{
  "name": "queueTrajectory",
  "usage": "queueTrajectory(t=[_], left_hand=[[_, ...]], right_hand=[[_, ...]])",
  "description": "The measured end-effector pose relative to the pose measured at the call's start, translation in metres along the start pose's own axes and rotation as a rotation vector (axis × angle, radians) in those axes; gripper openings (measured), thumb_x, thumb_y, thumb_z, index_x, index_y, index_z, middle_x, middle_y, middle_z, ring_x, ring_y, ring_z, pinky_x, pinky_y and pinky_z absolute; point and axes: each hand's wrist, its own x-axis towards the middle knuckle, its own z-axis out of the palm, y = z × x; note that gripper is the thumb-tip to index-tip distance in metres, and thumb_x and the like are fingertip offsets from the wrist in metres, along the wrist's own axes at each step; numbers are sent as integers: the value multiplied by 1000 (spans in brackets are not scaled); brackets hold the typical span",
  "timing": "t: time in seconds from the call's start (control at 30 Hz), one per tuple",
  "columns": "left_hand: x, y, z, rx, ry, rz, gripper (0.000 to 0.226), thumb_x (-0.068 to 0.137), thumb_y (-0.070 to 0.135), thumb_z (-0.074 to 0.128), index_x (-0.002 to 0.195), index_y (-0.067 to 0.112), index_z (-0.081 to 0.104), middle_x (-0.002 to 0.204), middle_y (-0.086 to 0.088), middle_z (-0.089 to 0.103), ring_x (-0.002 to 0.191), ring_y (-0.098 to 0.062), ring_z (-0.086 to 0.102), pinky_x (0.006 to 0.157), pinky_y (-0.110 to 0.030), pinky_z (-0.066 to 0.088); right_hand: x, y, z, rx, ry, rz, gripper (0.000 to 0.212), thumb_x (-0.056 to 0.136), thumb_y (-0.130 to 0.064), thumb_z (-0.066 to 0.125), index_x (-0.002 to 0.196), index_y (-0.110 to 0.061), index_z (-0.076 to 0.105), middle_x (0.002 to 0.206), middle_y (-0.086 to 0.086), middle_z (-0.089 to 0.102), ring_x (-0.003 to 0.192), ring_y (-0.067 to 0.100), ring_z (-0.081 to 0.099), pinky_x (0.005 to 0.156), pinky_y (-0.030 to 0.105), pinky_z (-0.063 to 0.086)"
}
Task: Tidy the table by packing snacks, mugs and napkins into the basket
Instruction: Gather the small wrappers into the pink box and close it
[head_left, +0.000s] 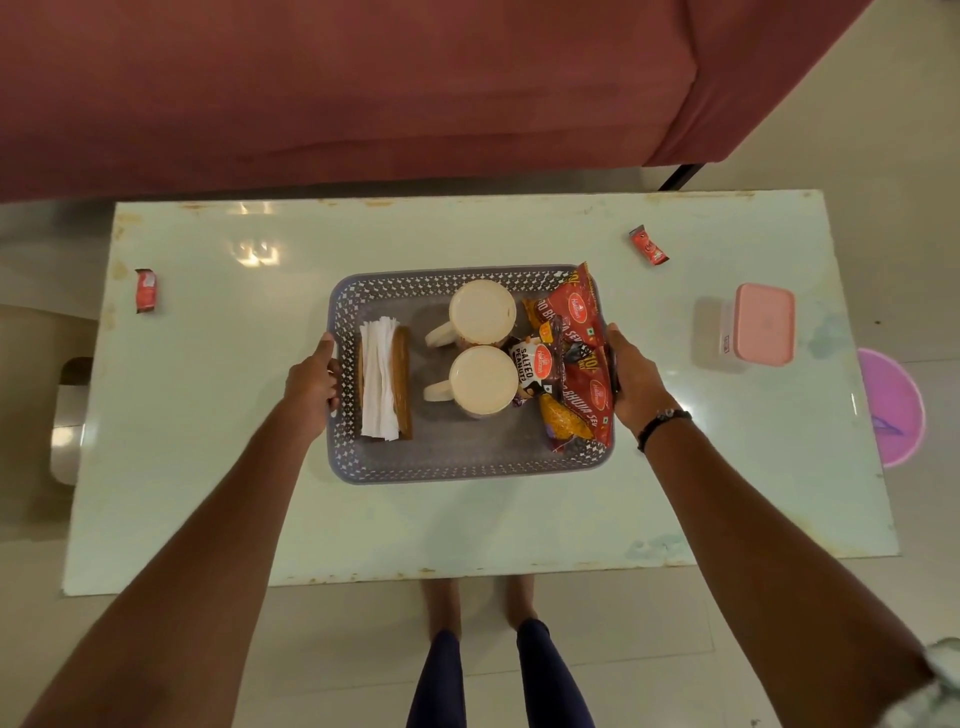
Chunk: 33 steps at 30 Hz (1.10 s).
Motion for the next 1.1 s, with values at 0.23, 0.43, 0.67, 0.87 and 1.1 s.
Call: queueTrajectory(t=[0.23, 0.43, 0.67, 0.87, 1.1], left_hand=[[-25, -22, -6, 283, 361, 645, 31, 88, 29, 57, 103, 3, 51, 109, -15, 55, 101, -29, 51, 85, -41, 45], [-90, -37, 30, 279, 59, 875, 5, 91, 13, 53, 94, 10, 53, 92, -1, 58, 83, -15, 59, 70, -26, 46], [-167, -31, 158, 194, -255, 862, 4, 93, 17, 52, 90, 19, 52, 84, 6, 59, 75, 0, 56, 67, -16, 45], [-192, -28, 287, 101, -353, 673, 5, 88, 17, 55, 88, 21, 52, 91, -4, 65, 87, -23, 65, 75, -43, 54], [-184, -48, 380, 16, -412, 370, 10, 90, 20, 56, 99, 17, 53, 108, -6, 62, 93, -21, 63, 79, -36, 55]], right_hand=[[-20, 17, -7, -104, 375, -285, 30, 92, -41, 55, 96, -11, 52, 94, 0, 62, 89, 17, 56, 78, 28, 44], [-50, 48, -32, -88, 440, -420, 19, 91, -31, 58, 105, -18, 58, 111, 1, 63, 100, 15, 57, 80, 23, 44], [-42, 28, -79, -89, 502, -561, 16, 92, -22, 57, 104, -12, 60, 107, 1, 64, 89, 3, 59, 72, 3, 42], [3, 4, -139, -317, 511, -656, 26, 88, -15, 62, 112, -7, 55, 119, 10, 56, 107, 26, 55, 87, 23, 38], [59, -13, -180, -681, 503, -704, 77, 74, -28, 77, 137, -5, 38, 147, 18, 35, 135, 34, 32, 107, 35, 30]])
